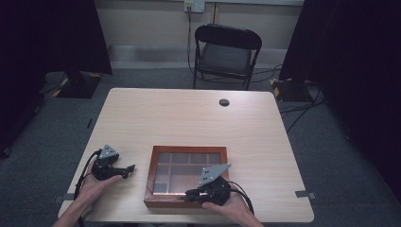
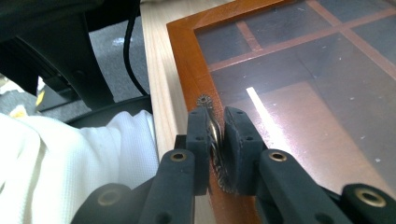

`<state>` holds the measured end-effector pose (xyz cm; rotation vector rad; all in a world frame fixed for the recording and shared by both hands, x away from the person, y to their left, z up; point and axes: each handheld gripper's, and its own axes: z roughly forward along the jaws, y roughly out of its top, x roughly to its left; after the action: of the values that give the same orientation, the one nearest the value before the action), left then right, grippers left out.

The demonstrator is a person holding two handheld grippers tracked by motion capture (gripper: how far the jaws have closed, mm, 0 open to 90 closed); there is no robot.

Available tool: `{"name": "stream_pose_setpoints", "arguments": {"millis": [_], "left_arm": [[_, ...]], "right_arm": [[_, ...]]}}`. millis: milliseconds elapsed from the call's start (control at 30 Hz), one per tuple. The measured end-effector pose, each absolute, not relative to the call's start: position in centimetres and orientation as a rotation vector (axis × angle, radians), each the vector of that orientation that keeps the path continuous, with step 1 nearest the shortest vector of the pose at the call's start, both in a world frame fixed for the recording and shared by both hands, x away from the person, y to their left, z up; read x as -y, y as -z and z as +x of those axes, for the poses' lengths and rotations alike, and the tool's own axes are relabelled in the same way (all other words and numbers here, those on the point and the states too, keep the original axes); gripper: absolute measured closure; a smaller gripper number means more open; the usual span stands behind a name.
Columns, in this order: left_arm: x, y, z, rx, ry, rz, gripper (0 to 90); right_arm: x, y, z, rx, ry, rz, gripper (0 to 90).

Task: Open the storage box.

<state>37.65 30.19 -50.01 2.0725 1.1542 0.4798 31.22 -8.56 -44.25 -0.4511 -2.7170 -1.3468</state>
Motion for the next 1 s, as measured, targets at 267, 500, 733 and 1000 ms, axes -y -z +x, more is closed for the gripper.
{"name": "stream_pose_setpoints", "arguments": {"millis": [267,500,733,1000], "left_arm": [[-29.7,49.7,37.4,-1.116,-0.453,2.093,16.3],[-29.4,49.2,37.2,-1.097,-0.441,2.086,16.4],[-29.2,49.0,37.0,-1.086,-0.443,2.089,15.8],[-29.1,48.5,36.7,-1.069,-0.434,2.066,15.9]], "right_arm": [[8.4,44.1,31.4,2.725,1.329,-0.425,81.6],[8.3,44.0,31.6,2.741,1.328,-0.430,82.5],[8.4,43.8,31.6,2.747,1.322,-0.425,82.7],[8.8,43.0,31.8,2.712,1.368,-0.425,82.7]]}}
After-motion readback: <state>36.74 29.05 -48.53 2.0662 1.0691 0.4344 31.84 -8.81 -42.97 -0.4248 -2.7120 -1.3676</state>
